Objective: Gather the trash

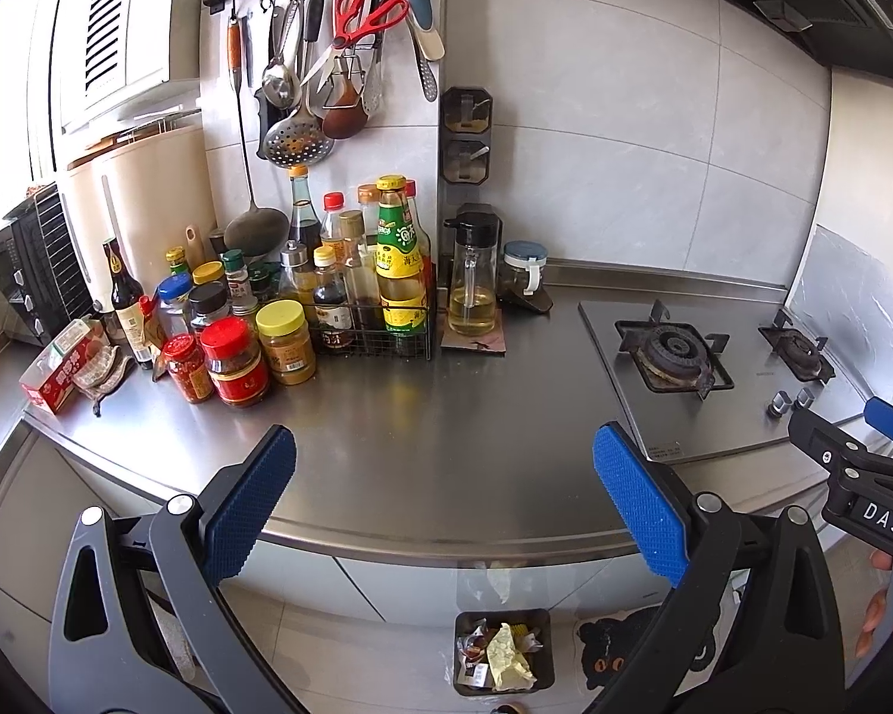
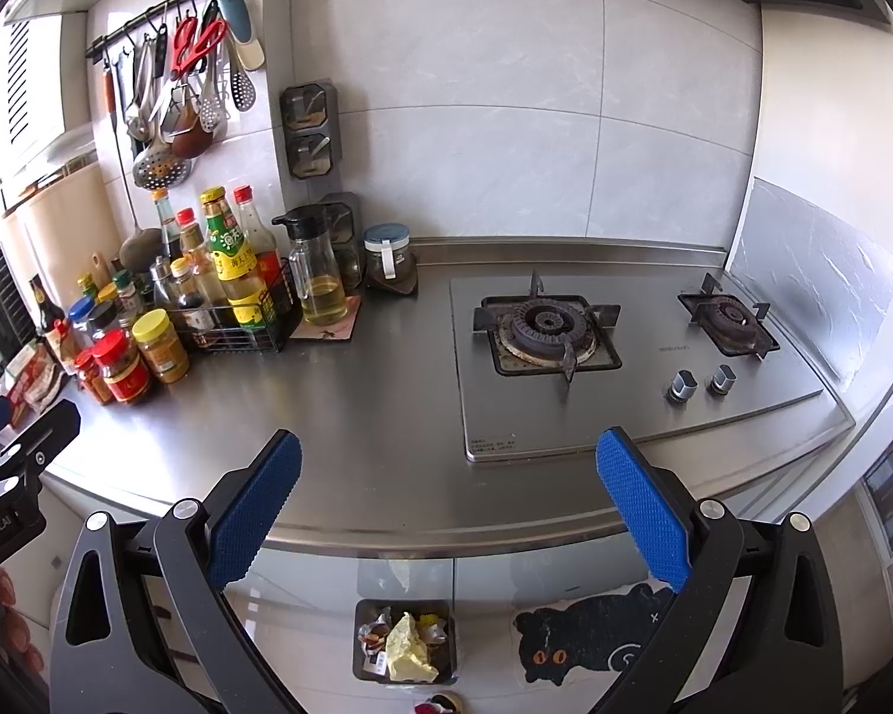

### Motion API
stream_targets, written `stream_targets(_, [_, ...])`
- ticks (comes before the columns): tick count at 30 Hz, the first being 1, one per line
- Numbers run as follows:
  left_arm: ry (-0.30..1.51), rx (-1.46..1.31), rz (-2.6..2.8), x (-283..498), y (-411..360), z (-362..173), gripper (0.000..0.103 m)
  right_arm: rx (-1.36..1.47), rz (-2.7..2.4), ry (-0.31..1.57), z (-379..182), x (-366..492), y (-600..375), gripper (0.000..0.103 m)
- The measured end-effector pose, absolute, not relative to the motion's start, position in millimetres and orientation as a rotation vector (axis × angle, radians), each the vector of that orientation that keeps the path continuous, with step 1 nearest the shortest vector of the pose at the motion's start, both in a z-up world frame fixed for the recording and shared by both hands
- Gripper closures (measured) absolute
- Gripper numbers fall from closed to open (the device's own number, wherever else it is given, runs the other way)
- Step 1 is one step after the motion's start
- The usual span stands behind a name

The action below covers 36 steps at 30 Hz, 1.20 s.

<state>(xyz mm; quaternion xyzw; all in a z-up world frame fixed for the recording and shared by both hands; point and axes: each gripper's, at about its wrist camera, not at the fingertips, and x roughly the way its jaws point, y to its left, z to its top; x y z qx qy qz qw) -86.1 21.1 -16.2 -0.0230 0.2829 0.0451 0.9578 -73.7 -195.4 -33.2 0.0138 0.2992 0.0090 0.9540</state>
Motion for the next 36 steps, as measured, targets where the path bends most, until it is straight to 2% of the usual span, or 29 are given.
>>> stream_targets(36, [0.603,-0.055,0.079,-83.0,12.6,-18.5,0.008,0.023,0.028,0.612,-30.2,-69.0,-201.1,0.003])
